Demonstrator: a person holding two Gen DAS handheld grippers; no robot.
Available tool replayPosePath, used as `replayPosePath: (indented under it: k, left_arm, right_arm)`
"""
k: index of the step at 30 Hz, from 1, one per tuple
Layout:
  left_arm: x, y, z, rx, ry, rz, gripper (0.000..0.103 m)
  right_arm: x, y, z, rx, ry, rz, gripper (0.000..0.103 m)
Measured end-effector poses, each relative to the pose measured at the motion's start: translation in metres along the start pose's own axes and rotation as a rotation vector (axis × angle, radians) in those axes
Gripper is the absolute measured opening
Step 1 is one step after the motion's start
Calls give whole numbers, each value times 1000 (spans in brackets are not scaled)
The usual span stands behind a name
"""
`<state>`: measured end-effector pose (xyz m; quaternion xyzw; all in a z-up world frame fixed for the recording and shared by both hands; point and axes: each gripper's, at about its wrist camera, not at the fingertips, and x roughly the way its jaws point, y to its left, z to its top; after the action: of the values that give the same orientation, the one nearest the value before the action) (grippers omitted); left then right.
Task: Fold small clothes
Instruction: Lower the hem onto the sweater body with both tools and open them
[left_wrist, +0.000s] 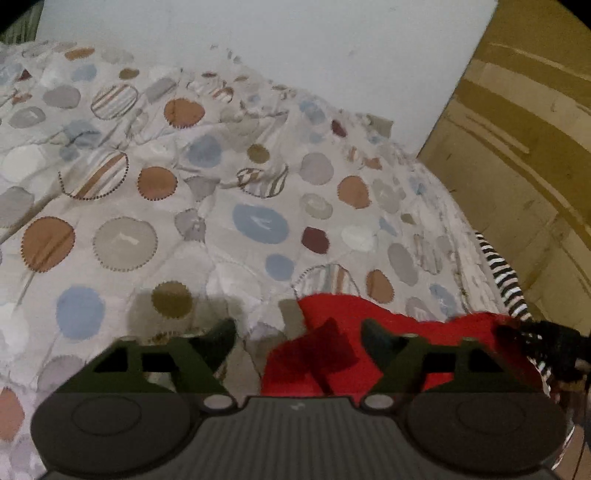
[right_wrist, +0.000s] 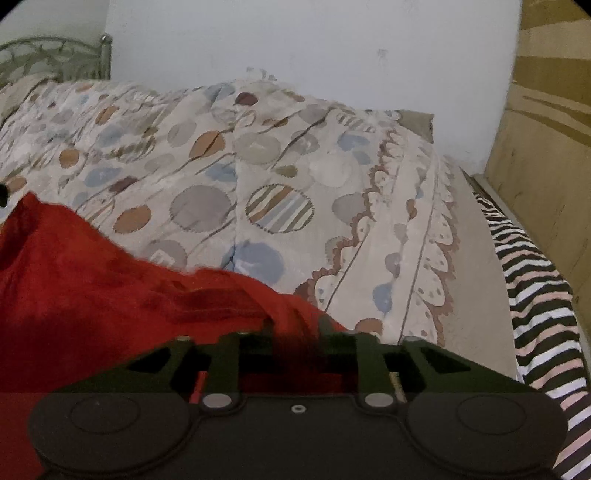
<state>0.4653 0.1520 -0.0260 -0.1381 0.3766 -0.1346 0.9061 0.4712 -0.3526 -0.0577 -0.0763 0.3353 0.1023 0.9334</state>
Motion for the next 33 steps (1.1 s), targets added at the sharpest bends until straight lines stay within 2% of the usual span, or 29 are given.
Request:
replayPosePath:
  k: [1,2,3,8,10,13,15,16,18,21,22,25,27,29,33]
  left_arm:
    - [-5,-2,-8,7,-6,-17,87]
    - [-10,-6,-16,16,-11,-37,88]
    - [-13,-8,-23,24,-13,-52,89]
    - [-27,-23,-67,53,3,-111,89]
    - [-30,-27,-81,56,9,-124,87]
    - [-34,-33,-97,69,15,-128,77]
    - [-34,-34,-104,69,30,-132,59]
    - [-33,-33,-106,58,44,-128,54]
    - [-31,-29,-109,10,68,-103,31]
    - [-28,-21,-109,-74,83,-93,13]
    - [-30,-21,-109,-86,75,-82,12]
    - [-41,-23,-111,-123,23,-57,9]
    - [-48,-18,-114,-176,-6,-50,9]
    - [-49,-10,-120,-227,-6,-45,9]
    - [-38,-6,-124,-237,20,-27,9]
  right_arm:
    - [-3,-5,-1,25,-5,5,53]
    - [-7,-11,-2,58,-13,10,72]
    - [-13,-17,-4,94,-25,18,83]
    - [-48,-43,-28,238,-65,90,94]
    - [-62,-47,-40,265,-76,116,95]
    - [-84,-44,-59,296,-91,145,92]
    - [-96,-37,-69,299,-94,176,85]
    - [-102,-32,-74,294,-97,189,83]
    - [-114,-22,-82,292,-108,216,74]
    - [-119,-12,-93,334,-72,249,60]
    - [-118,-9,-96,343,-51,246,55]
    - [-121,1,-102,300,-40,201,26]
    - [-126,1,-104,327,-60,196,4]
    - [-133,0,-107,350,-75,176,4]
    - [-137,3,-121,360,-75,162,4]
